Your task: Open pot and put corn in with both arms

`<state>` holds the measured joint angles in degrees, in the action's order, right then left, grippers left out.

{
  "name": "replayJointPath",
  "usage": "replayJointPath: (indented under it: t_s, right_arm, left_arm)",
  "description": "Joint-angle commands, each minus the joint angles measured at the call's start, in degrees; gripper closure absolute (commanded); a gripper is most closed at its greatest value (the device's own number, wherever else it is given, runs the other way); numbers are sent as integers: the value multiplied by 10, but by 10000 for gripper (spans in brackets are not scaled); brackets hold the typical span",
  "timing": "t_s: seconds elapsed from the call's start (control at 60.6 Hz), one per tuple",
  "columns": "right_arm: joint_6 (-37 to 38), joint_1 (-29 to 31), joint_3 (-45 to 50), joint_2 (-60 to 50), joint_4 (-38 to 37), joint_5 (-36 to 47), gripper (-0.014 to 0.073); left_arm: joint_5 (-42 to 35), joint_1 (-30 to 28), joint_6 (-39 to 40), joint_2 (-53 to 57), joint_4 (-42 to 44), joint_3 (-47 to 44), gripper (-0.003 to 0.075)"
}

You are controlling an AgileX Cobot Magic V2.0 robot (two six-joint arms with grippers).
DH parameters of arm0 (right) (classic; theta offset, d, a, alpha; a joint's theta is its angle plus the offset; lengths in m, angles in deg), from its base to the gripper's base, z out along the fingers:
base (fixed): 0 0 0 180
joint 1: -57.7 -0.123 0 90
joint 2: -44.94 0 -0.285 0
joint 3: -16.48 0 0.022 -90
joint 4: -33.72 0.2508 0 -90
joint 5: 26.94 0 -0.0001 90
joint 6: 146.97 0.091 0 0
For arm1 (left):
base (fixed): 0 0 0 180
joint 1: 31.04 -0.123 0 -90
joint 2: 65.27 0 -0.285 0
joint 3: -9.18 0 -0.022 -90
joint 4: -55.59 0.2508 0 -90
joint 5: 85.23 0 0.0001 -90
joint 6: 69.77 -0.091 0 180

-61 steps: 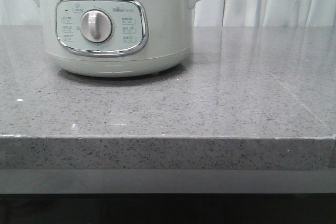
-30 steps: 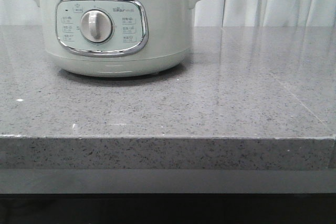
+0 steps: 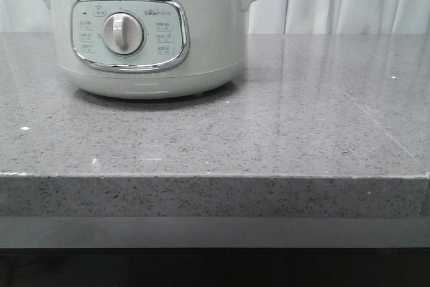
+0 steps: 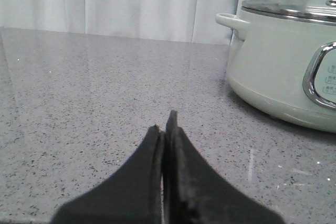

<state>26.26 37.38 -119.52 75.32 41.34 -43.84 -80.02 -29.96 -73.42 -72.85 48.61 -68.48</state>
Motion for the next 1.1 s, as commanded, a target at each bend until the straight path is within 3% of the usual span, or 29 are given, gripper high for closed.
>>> replayJointPath:
  t_s: [0.0, 0.264, 0.429, 0.577, 0.709, 1.088]
  right_arm:
    - [-2, 53, 44, -44, -4, 101, 485]
    - [-2, 129, 211, -188, -4, 163, 487]
    - [-2, 129, 250, -213, -4, 166, 669]
    - [-1, 129, 281, -213, -3, 197, 661]
    - [0, 129, 350, -237, -3, 299, 661]
    - [39, 175, 348, -246, -4, 221, 661]
  left_arm:
    - [-42, 0, 1, 10, -6, -1, 741]
    - [-42, 0, 1, 10, -6, -1, 741]
    - [-42, 0, 1, 10, -6, -1, 741]
    - [-42, 0, 1, 10, -6, -1, 741]
    - [-42, 0, 1, 10, -6, -1, 741]
    - [-42, 0, 1, 10, -6, -1, 741]
